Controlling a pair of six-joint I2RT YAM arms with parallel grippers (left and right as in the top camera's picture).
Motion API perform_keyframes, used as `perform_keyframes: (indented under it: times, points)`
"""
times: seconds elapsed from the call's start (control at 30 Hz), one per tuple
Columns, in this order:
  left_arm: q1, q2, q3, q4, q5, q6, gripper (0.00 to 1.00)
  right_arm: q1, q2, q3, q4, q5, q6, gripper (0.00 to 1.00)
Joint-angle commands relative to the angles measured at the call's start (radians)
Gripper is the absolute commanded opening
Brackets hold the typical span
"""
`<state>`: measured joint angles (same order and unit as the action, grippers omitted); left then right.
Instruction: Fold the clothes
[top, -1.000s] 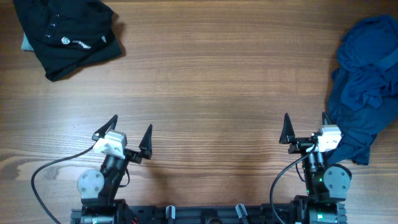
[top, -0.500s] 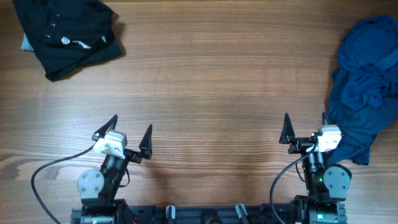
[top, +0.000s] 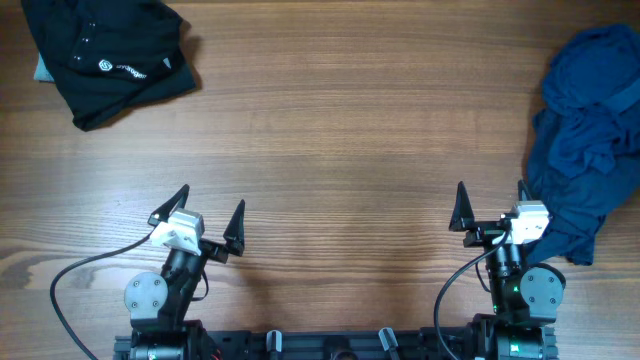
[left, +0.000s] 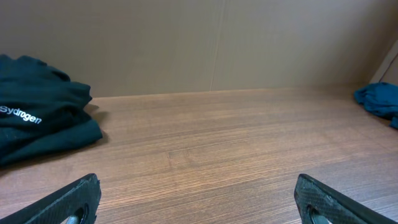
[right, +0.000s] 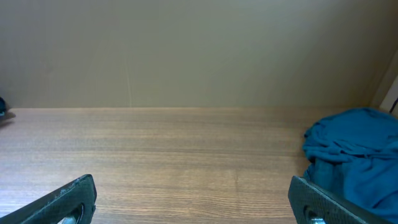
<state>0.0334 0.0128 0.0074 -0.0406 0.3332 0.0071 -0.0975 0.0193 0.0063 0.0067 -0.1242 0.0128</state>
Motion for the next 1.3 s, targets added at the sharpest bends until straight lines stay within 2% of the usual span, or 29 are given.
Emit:
perform_keyframes:
  times: [0.0,0.43,0.7,0.97,1.03,1.07,1.17,1.23,1.27]
  points:
    - [0.006,-0.006,-0.002,-0.005,-0.013,0.015,1.00,-0.006,-0.003,-0.001,0.003,-0.011,-0.010,1.00]
    - [0.006,-0.006,-0.002,-0.005,-0.012,0.014,1.00,-0.006,-0.003,-0.001,0.003,-0.011,-0.010,1.00]
    - [0.006,-0.006,-0.002,-0.001,0.204,0.007,1.00,-0.006,-0.003,-0.001,0.003,-0.011,-0.010,1.00]
    - [0.006,-0.006,-0.002,-0.001,0.220,0.008,1.00,-0.006,-0.003,-0.001,0.015,-0.027,-0.005,1.00]
    - [0.006,-0.006,-0.002,-0.001,0.220,0.008,1.00,-0.006,-0.003,-0.001,0.015,-0.143,0.081,1.00]
    - [0.006,-0.006,-0.002,-0.001,0.220,0.008,1.00,-0.006,-0.003,-0.001,0.019,-0.210,0.178,1.00]
    - [0.006,-0.006,-0.002,-0.001,0.220,0.008,1.00,-0.006,-0.003,-0.001,0.027,-0.389,0.633,1.00]
    - [0.006,-0.006,-0.002,-0.001,0.220,0.008,1.00,-0.006,-0.003,-0.001,0.026,-0.428,0.884,1.00]
    - [0.006,-0.006,-0.002,-0.001,0.220,0.008,1.00,-0.006,-0.003,-0.001,0.026,-0.428,0.954,1.00]
